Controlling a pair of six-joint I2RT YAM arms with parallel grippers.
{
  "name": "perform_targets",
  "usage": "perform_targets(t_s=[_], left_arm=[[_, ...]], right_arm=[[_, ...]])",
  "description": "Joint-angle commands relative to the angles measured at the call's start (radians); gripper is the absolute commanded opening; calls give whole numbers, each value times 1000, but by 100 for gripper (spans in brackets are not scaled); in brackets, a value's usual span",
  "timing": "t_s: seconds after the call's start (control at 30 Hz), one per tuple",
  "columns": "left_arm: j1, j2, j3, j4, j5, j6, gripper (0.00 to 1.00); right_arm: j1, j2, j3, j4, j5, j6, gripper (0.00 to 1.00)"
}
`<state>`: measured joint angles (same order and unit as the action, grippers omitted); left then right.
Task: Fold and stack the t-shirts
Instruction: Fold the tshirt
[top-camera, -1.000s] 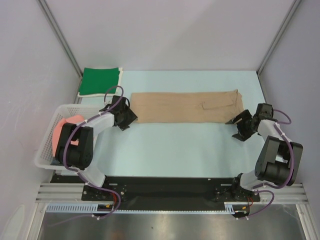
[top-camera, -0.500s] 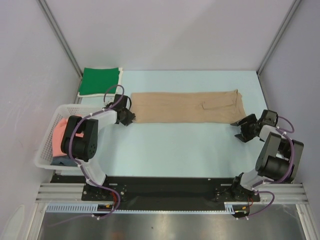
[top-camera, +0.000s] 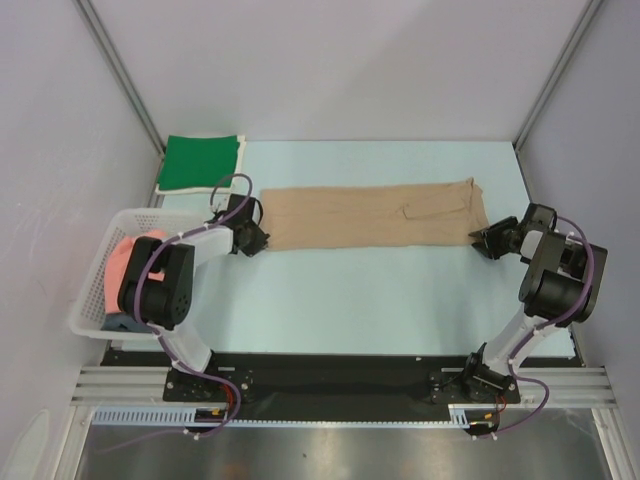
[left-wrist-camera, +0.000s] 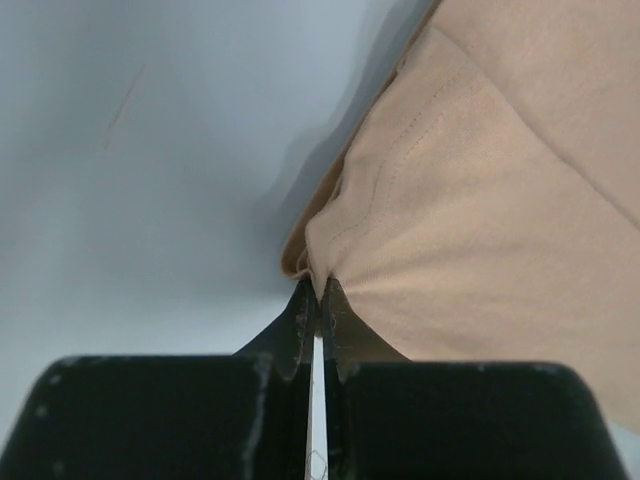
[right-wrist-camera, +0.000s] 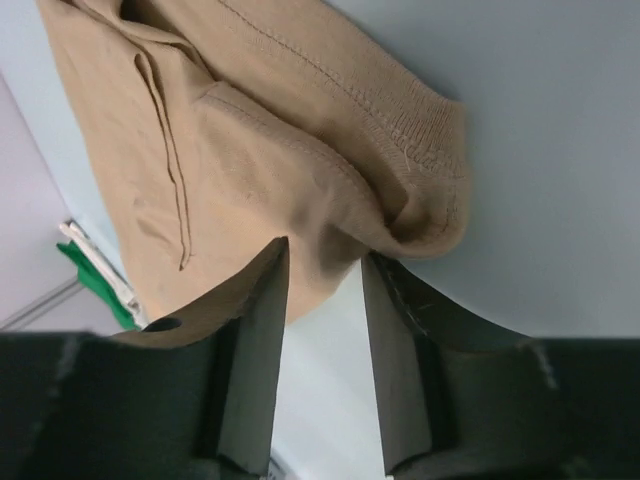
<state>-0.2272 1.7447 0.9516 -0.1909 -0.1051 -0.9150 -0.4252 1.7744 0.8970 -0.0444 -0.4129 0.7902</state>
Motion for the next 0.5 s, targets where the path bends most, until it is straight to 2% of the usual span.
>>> perform_targets(t_s=[0.0, 0.17, 0.3, 0.47], left_arm=[[-52, -83, -95, -104, -19, 36, 0], [-181, -189, -171, -117, -34, 19, 0], [-303, -257, -237, -121, -28, -57, 0], [-543, -281, -283, -65, -13, -162, 0]], right_arm=[[12, 69, 63, -32, 89, -38, 40], [66, 132, 170, -49, 108, -100, 36], [127, 242, 357, -94, 111, -161, 35], [189, 388, 551, -109, 111, -183, 36]])
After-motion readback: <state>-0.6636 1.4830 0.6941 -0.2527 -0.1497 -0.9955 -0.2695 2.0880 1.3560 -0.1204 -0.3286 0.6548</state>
